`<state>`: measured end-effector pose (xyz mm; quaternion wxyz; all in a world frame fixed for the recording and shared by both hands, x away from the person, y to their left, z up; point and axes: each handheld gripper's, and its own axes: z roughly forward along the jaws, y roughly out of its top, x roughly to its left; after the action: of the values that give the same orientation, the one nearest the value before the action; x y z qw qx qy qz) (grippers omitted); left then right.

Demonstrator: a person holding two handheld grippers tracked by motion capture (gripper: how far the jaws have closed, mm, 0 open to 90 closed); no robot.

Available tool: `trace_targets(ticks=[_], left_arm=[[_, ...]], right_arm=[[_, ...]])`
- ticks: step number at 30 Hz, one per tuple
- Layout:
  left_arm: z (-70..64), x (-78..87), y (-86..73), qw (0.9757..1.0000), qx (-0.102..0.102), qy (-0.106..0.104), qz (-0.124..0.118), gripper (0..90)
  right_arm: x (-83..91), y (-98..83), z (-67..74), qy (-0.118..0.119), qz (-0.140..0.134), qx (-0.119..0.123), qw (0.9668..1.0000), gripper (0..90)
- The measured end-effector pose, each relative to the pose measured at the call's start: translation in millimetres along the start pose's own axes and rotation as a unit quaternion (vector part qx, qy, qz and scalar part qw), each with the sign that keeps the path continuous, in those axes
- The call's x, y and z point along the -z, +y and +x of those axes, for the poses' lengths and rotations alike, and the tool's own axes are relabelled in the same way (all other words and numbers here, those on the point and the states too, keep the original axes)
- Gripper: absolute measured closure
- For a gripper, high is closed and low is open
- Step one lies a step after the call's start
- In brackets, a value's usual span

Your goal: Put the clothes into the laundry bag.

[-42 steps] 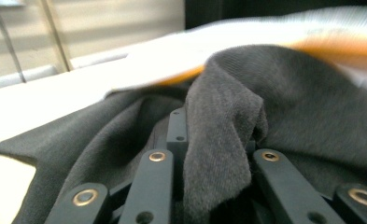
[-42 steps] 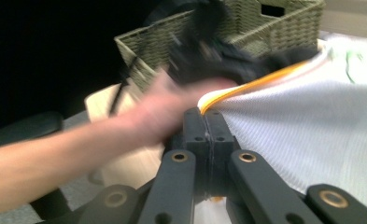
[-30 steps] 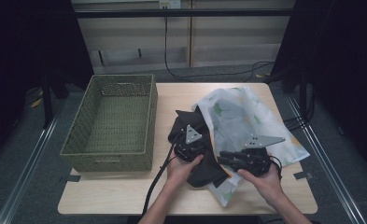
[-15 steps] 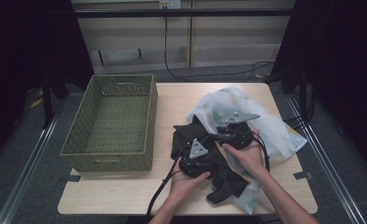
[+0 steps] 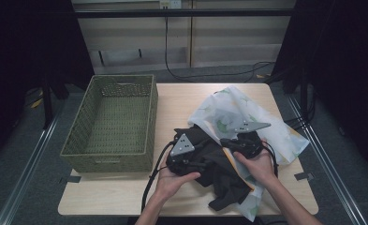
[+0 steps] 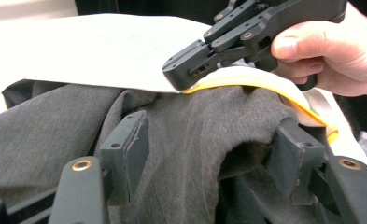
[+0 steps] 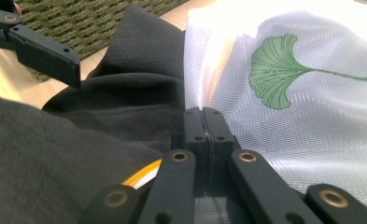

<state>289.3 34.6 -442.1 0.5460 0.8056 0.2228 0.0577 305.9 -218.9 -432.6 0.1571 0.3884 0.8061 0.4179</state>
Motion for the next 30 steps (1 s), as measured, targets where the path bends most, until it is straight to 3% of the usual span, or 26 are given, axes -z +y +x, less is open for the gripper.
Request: trace_targets(ticks=[5,8,11,16,17,20,24,25,26,27,28,30], left_arm=[[1.1,6.7,0.3,0.9999,-0.005,-0.012,0.011,29.8],[2.4,12.2,-2.4,0.9992,-0.009,-0.024,0.031,25.5],[2.8,22.5,-7.8,0.9993,-0.007,-0.017,0.032,23.3],[11.6,38.7,-13.7,0.9999,0.01,-0.003,0.012,22.0],[13.9,39.6,-13.0,0.9998,0.009,0.009,0.013,22.0],[23.4,28.6,-11.2,0.9994,0.018,0.03,0.006,21.7],[39.6,-4.3,-16.6,0.996,-0.004,0.069,0.057,8.3],[45.7,-9.6,-18.6,0.9955,0.009,0.071,0.063,8.0],[50.3,-13.7,-20.2,0.9964,0.027,0.059,0.055,3.9],[52.3,-19.1,-21.3,0.996,0.032,0.059,0.059,1.9],[52.3,-22.7,-21.7,0.9951,0.021,0.065,0.072,2.6],[51.3,-34.7,-25.1,0.9927,0.016,0.057,0.105,0.0]], right_arm=[[6.1,-1.9,-6.2,-0.006,-0.01,-0.013,0.9998,90.0],[7.7,-1.3,-8.8,-0.01,-0.015,-0.019,0.9997,90.0],[7.5,-0.9,-10.4,-0.013,-0.018,-0.019,0.9996,90.0],[6.9,-0.2,-10.7,-0.012,-0.018,-0.02,0.9996,90.0],[6.9,-0.2,-10.7,-0.012,-0.018,-0.02,0.9996,90.0],[6.3,0.7,-8.2,-0.007,-0.022,-0.016,0.9996,90.0],[5.5,1.9,-5.7,-0.002,-0.023,-0.012,0.9997,90.0],[5.6,1.9,-5.5,-0.002,-0.023,-0.012,0.9997,90.0],[5.8,1.7,-5.5,-0.001,-0.023,-0.012,0.9997,90.0],[5.8,1.5,-5.7,0.0,-0.024,-0.013,0.9996,90.0],[5.7,1.1,-6.3,0.001,-0.024,-0.013,0.9996,90.0],[2.8,0.4,-7.8,0.005,-0.023,-0.016,0.9996,90.0]])
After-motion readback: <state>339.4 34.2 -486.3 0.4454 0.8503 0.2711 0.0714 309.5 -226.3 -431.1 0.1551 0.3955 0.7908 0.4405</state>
